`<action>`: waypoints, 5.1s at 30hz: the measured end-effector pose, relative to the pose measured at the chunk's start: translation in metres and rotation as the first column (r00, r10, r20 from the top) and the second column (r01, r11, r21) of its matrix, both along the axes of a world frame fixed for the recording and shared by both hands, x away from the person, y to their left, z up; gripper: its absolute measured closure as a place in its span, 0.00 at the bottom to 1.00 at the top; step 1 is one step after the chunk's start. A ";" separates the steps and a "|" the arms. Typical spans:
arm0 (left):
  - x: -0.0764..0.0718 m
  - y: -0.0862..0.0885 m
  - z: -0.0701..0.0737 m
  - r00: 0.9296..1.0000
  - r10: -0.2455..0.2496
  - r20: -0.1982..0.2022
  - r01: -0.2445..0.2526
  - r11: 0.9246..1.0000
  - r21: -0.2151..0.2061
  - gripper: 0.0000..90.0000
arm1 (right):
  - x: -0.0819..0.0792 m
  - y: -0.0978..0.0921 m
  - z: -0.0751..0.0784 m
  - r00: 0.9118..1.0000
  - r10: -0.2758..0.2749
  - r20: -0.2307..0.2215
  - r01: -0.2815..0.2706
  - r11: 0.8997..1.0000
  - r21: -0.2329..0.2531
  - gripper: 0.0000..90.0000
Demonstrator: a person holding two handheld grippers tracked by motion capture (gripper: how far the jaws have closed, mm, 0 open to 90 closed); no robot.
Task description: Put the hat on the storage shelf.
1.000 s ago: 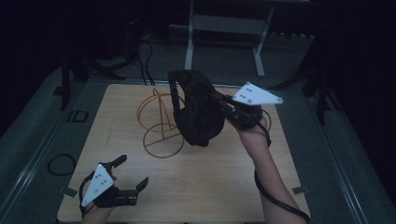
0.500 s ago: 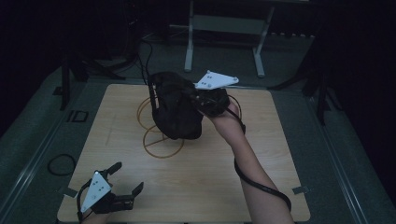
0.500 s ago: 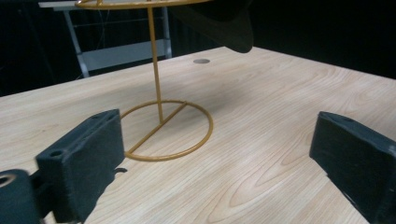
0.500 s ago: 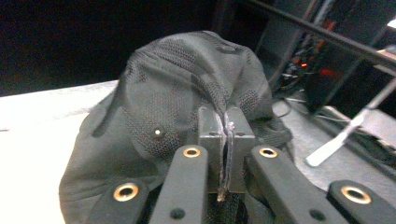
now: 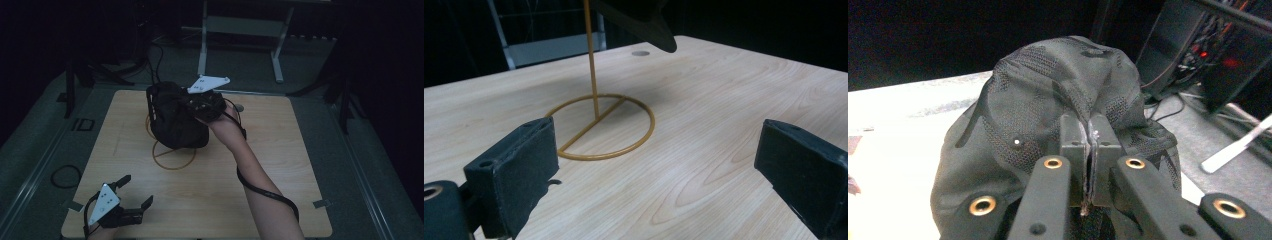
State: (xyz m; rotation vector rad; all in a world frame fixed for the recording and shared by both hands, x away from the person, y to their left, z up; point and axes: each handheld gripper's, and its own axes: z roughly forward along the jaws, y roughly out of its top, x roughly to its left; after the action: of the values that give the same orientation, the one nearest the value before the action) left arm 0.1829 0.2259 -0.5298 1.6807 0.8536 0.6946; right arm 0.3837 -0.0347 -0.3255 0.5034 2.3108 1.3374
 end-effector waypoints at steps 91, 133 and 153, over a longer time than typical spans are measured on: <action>0.006 0.000 -0.018 0.998 -0.008 -0.062 0.008 1.000 -0.012 0.05 | -0.031 -0.049 -0.091 0.983 0.141 -0.116 -0.127 0.985 0.118 0.15; 0.008 -0.001 -0.022 0.996 -0.022 -0.089 0.020 1.000 -0.024 0.05 | -0.078 -0.117 -0.209 0.966 0.154 -0.209 -0.139 0.986 0.087 0.15; 0.008 -0.002 -0.022 0.996 -0.018 -0.090 0.016 1.000 -0.015 0.05 | -0.089 -0.162 -0.219 0.976 0.093 -0.198 -0.077 0.993 0.085 0.16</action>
State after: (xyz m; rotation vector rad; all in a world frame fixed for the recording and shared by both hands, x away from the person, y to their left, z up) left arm 0.1914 0.2243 -0.5519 1.7146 0.9045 0.6035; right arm 0.2949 -0.1970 -0.5447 0.5953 2.4763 1.4814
